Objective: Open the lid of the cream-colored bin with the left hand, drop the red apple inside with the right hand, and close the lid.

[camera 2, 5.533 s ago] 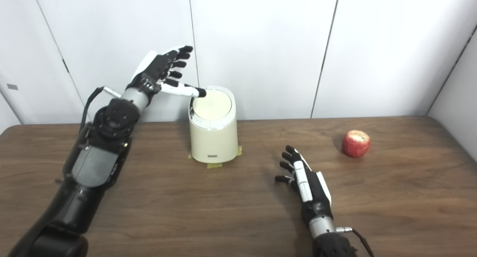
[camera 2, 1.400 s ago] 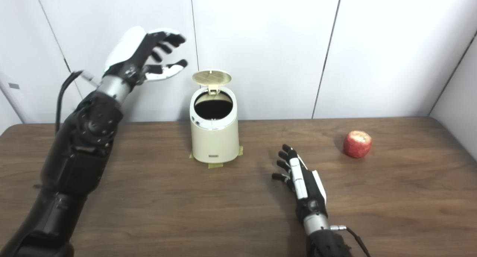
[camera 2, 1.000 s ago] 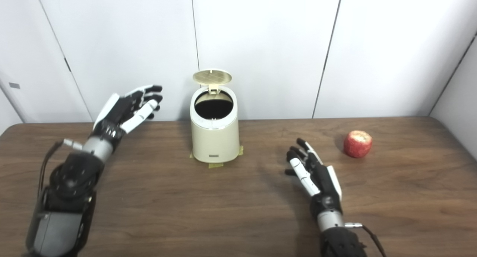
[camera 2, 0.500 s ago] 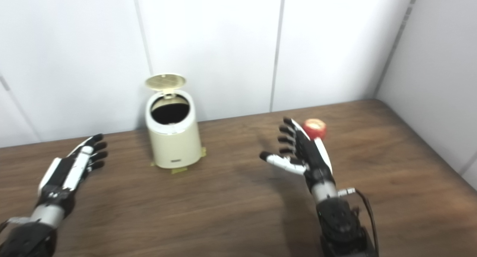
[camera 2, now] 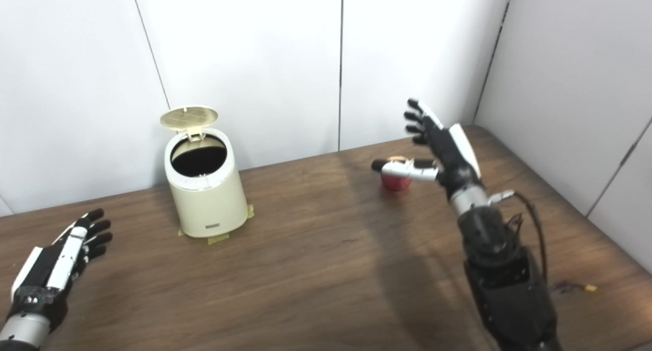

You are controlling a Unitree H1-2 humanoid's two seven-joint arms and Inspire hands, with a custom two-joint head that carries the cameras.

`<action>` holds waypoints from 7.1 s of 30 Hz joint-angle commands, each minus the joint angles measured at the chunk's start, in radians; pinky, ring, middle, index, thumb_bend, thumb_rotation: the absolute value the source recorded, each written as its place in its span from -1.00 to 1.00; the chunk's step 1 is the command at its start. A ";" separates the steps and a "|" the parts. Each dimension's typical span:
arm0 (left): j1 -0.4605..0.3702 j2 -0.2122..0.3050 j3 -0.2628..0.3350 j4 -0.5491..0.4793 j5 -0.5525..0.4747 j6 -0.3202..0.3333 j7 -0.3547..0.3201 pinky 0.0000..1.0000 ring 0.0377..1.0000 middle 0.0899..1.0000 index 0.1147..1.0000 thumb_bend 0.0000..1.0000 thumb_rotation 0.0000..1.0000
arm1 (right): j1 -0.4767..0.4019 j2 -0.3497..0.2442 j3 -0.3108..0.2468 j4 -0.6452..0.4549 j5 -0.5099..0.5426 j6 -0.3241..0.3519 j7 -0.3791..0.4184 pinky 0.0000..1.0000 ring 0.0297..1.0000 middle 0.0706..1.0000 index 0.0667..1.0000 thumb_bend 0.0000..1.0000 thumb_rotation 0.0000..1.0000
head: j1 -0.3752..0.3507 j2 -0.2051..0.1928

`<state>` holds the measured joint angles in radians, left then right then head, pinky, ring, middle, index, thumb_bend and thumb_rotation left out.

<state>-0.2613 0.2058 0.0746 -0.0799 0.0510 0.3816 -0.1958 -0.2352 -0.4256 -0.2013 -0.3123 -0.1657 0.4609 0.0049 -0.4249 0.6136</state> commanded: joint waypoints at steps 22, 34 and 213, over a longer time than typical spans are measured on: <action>0.043 0.011 -0.027 -0.165 -0.002 0.055 0.029 0.92 0.87 0.90 0.92 -0.33 0.92 | -0.272 -0.242 0.212 0.260 -0.510 0.009 0.334 0.58 0.78 0.82 0.74 0.90 -0.66 | 0.002 -0.001; 0.070 0.010 -0.032 -0.210 0.005 0.059 0.042 0.84 0.84 0.85 0.87 -0.25 0.90 | -0.376 -0.236 0.307 0.449 -0.565 0.007 0.336 0.57 0.87 0.87 0.78 0.85 -0.66 | 0.012 0.005; 0.121 -0.063 -0.156 -0.192 0.155 0.043 0.098 0.69 0.82 0.83 0.94 0.07 0.91 | -0.666 0.264 0.516 0.670 -0.575 -0.362 -0.034 -0.15 -0.06 0.08 -0.05 0.04 -0.86 | 0.392 0.009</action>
<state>-0.1098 0.1453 -0.0797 -0.2614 0.1966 0.4575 -0.1119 -0.8453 -0.1462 0.3171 0.3911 -0.7304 0.0879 -0.0333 -0.0337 0.6228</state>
